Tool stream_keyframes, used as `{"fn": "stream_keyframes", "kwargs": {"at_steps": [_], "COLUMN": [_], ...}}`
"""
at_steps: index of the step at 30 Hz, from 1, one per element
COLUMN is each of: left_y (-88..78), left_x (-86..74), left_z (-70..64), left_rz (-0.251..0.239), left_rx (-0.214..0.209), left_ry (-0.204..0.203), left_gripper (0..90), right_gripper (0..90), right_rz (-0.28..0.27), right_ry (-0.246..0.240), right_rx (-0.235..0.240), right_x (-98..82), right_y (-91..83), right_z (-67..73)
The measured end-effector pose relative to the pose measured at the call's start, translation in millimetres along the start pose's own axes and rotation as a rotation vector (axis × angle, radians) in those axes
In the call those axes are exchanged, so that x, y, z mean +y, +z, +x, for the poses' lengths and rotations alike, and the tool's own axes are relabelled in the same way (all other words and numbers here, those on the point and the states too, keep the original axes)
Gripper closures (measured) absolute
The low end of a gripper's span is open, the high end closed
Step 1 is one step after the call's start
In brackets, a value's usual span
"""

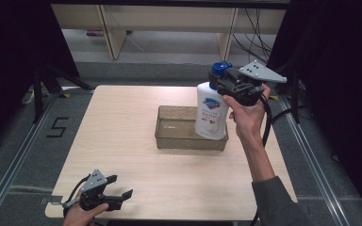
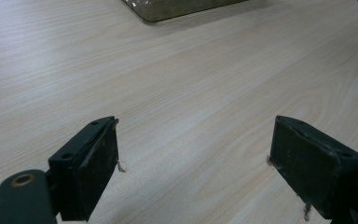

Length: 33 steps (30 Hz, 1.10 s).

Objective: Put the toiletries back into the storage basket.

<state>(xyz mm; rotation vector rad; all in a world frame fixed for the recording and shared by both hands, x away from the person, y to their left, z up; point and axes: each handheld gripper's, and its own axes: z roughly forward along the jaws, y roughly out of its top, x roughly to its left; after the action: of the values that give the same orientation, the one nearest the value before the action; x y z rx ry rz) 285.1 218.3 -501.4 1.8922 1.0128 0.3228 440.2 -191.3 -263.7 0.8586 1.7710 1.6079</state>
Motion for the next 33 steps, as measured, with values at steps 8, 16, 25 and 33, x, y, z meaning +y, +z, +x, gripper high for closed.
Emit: {"fn": "stream_keyframes", "kwargs": {"at_steps": [8,16,25,33], "left_y": [0.2,0.5,1.1,1.0], "left_x": [0.1,-0.2,-0.2,-0.2], "left_z": [-0.6,-0.5,-0.7,-0.5], "left_rz": [0.009,0.001,0.002,0.000], "left_rx": [-0.003,-0.011,-0.022,-0.020], "left_ry": [0.006,0.003,0.011,0.009], "left_gripper": [14.7,14.7,14.7,14.8], "right_gripper": [66.0,66.0,66.0,66.0], "right_rz": [0.015,0.011,0.040,0.055], "right_ry": [0.020,0.042,0.056,0.070], "right_rx": [-0.044,-0.054,-0.068,-0.081], "right_x": [-16.0,-29.4,-50.4,-67.1], "right_y": [10.6,19.8,28.4,28.1], "right_z": [-18.6,-28.3,-38.3,-43.2]}}
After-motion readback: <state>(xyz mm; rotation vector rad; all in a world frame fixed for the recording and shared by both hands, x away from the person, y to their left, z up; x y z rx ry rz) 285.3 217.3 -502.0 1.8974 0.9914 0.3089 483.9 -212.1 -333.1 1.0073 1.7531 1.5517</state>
